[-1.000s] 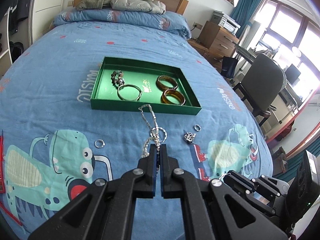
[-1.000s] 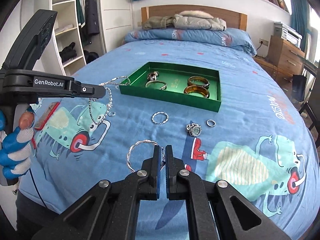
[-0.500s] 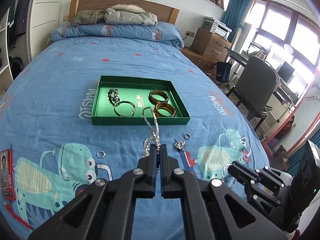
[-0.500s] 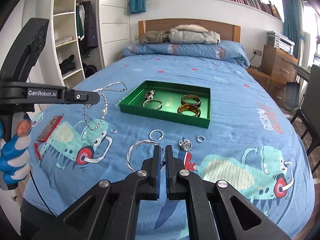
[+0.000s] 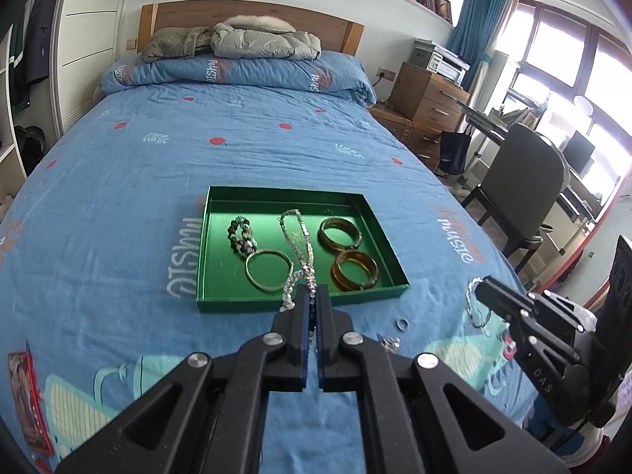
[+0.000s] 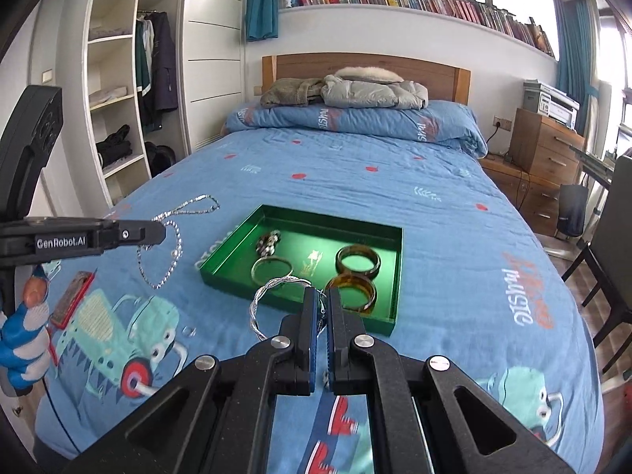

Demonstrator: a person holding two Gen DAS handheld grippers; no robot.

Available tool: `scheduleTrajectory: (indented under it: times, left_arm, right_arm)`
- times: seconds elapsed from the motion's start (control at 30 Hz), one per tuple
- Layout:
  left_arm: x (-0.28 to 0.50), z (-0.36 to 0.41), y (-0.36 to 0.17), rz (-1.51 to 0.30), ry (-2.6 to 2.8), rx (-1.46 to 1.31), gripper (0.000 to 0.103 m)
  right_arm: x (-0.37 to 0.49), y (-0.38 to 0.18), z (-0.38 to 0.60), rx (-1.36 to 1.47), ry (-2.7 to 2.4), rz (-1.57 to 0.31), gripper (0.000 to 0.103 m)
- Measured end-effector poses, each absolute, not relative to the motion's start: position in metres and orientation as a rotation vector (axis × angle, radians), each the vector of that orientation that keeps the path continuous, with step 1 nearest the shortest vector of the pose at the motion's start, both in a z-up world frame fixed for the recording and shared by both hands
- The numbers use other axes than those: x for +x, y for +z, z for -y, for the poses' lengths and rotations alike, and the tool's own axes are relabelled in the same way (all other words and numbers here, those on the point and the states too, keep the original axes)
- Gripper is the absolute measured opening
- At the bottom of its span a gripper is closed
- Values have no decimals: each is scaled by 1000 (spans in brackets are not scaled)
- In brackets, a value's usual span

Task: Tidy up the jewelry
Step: 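Carry the hoop into the green tray with the right tool while the left tool carries the pearl necklace, then open both tools to drop the hoop and necklace in the tray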

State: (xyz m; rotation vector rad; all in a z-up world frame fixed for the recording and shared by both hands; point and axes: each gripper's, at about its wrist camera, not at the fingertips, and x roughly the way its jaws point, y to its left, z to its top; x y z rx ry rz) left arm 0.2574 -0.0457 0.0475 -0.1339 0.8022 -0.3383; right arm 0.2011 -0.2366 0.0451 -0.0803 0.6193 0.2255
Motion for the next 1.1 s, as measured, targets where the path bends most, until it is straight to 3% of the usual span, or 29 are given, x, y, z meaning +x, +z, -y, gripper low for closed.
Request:
scheduleTrajectory:
  times: [0.6,0.9,1.1]
  left_arm:
    - [464,96,-63,-954,-285,-74,2]
    - [489,107,-112,-1054,-259,-32,2]
    - [484,105,-114,-1055,-250,-30,3]
  right_arm:
    - [422,-53,251,-22,168,-821,4]
    - [465,-103,243,-53,185,-982,4]
    - [464,-108,238,-113,167,-993,4]
